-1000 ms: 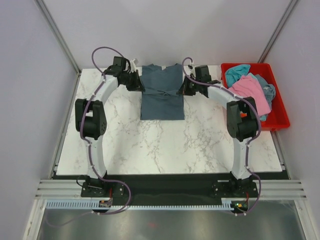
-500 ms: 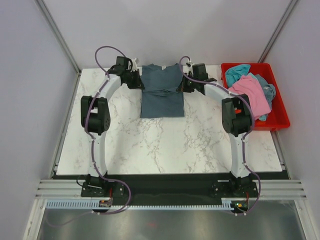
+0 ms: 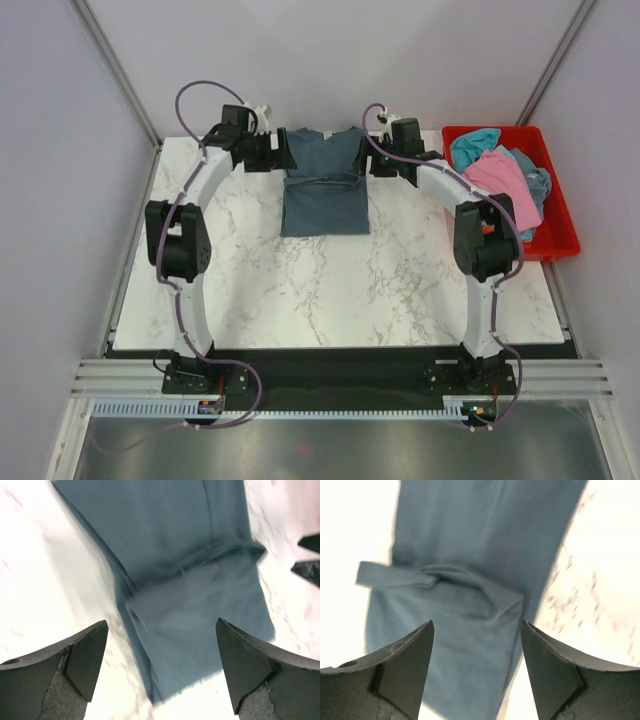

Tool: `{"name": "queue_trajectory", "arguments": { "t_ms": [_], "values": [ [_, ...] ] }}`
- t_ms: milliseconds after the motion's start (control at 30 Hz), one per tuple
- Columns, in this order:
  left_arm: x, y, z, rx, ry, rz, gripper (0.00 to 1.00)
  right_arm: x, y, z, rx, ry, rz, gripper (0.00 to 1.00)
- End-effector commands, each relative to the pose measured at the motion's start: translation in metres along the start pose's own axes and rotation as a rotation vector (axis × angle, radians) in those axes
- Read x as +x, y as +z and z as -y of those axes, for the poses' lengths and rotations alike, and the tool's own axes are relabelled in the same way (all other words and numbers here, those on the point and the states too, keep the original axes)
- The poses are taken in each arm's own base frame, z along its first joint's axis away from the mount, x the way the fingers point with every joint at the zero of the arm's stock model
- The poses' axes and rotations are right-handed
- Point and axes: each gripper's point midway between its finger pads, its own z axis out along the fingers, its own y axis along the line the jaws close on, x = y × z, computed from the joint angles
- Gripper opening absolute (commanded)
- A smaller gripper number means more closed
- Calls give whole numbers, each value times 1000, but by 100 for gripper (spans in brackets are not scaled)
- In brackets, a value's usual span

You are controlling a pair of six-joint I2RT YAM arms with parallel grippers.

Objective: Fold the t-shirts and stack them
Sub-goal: Fold the tshirt

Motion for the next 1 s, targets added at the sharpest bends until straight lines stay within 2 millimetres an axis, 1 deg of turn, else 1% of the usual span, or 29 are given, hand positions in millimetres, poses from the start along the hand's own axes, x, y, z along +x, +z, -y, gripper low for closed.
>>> {"name": "queue_trajectory", "arguments": {
  "t_ms": [0, 33, 67, 100, 133, 167, 200, 267, 300, 333, 400, 467, 633, 800, 967],
  "values": [
    [5, -60, 37, 95, -34, -7, 96, 0, -49, -21, -75, 42, -19, 78],
    [33, -57, 33, 94, -69, -74, 96, 12, -53, -19, -87, 85, -51, 78],
    [46, -60, 36, 122, -94, -110, 95, 26, -58, -24, -126, 166, -94, 78],
    [61, -62, 38, 135, -116, -152, 91, 54, -60, -13, -119, 231, -154, 77],
    [83, -62, 36, 144, -148, -207, 90, 61, -65, -14, -131, 264, -170, 77],
    [93, -64, 37, 153, -165, -229, 89, 71, -69, -17, -158, 315, -200, 76],
    [111, -64, 36, 159, -182, -267, 87, 90, -71, -11, -150, 350, -235, 75],
    [127, -65, 37, 173, -209, -304, 85, 101, -72, -12, -172, 399, -258, 75],
    [132, -64, 37, 172, -217, -313, 84, 111, -72, -8, -167, 423, -273, 75],
    [143, -63, 34, 166, -231, -335, 84, 114, -71, -7, -168, 438, -278, 75],
    [153, -60, 29, 157, -244, -358, 84, 117, -68, -5, -171, 461, -280, 73],
    [161, -55, 22, 148, -262, -378, 84, 125, -61, -2, -166, 478, -297, 73],
    [168, -42, 12, 133, -283, -397, 84, 142, -52, 4, -157, 509, -338, 70],
    [175, -34, 8, 128, -299, -416, 84, 155, -52, 6, -145, 537, -365, 69],
    [177, -28, 6, 129, -313, -425, 84, 158, -60, 4, -148, 567, -377, 68]
  ]
}}
